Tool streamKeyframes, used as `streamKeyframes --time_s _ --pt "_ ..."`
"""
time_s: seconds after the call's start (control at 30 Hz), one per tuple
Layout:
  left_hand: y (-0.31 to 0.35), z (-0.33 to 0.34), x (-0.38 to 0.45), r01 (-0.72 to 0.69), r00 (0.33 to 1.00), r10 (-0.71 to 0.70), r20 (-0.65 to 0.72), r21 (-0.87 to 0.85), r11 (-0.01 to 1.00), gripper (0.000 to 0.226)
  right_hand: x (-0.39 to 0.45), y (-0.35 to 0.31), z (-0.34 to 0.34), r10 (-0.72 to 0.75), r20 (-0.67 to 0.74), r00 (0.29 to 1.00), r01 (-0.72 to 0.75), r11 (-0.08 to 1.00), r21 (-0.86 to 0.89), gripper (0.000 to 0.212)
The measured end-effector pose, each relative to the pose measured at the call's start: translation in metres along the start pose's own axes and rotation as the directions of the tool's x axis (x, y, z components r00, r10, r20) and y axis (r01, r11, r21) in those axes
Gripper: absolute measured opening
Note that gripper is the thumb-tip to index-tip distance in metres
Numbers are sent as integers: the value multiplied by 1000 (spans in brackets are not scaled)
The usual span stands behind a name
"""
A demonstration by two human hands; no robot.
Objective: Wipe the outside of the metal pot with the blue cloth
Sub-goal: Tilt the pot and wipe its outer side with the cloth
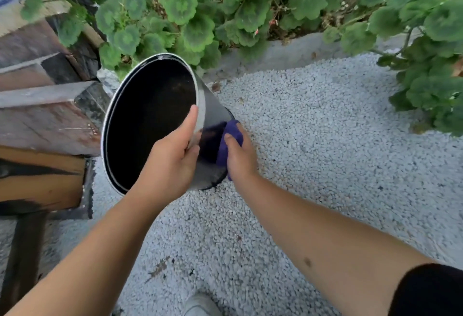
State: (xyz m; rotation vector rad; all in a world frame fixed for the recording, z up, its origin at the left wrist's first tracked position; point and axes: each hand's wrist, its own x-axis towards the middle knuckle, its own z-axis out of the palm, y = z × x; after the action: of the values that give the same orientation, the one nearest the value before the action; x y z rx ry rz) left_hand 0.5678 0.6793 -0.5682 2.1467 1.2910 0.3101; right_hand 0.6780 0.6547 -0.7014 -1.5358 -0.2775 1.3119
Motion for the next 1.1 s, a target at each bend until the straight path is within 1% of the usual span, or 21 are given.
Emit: streamKeyframes --time_s 0.1,0.17,0.2,0.23,0.27,0.3,0.33,0.37,0.47,0.53,0.6,0.7,0.8,0.83,0.9,0.93,1.0,1.1 --pt "4 5 17 100 988 -101 -116 -14 995 69 -25 8 21 -16 -36 999 19 996 90 60" --pt "8 4 21 145 982 -143 -127 2 989 72 -34 11 28 -8 -48 999 14 993 117 61" --pt "10 2 21 139 986 -136 -97 31 990 74 -33 10 28 -6 -48 999 12 993 117 61" --pt "11 1 19 114 993 -109 -47 101 988 77 -30 9 26 -13 -42 999 18 993 119 59" --pt "12 -1 16 56 998 -58 5 223 973 84 -26 8 24 -31 -29 999 35 992 122 58" --pt "10 -2 13 -33 998 14 59 351 936 89 -21 5 22 -60 -8 998 60 991 120 58" --pt "8 -2 9 -114 992 76 105 433 894 93 -18 1 21 -99 16 995 97 990 105 61" --pt "7 -2 7 -160 985 108 138 457 875 94 -14 -6 19 -151 39 988 148 986 80 63" --pt "9 -1 5 -160 981 100 165 402 902 94 0 -28 23 -357 115 927 354 934 41 66" --pt "10 -1 5 -171 979 112 171 384 907 93 14 -37 25 -424 160 891 428 904 13 65" --pt "8 -1 7 -193 975 135 177 366 910 89 30 -40 24 -394 173 902 404 914 -25 62" --pt "4 -1 7 -194 974 143 178 317 928 84 54 -31 20 -252 156 955 274 951 -143 53" --pt "0 0 7 -191 974 145 172 286 939 80 72 -8 7 -130 146 981 168 941 -294 37" --pt "-1 0 7 -189 975 147 165 284 940 79 73 0 2 -96 151 984 140 939 -313 39" --pt "-1 0 7 -186 976 148 157 265 946 77 70 13 -3 -53 137 989 95 941 -323 53" --pt "-1 0 8 -184 976 147 159 252 950 76 65 17 -3 -49 116 992 86 938 -335 56" --pt "1 -1 9 -168 979 133 157 236 957 77 49 24 1 -66 78 995 87 943 -320 58" --pt "4 1 8 -128 987 95 131 277 952 80 16 35 5 -75 27 997 79 977 -199 57"
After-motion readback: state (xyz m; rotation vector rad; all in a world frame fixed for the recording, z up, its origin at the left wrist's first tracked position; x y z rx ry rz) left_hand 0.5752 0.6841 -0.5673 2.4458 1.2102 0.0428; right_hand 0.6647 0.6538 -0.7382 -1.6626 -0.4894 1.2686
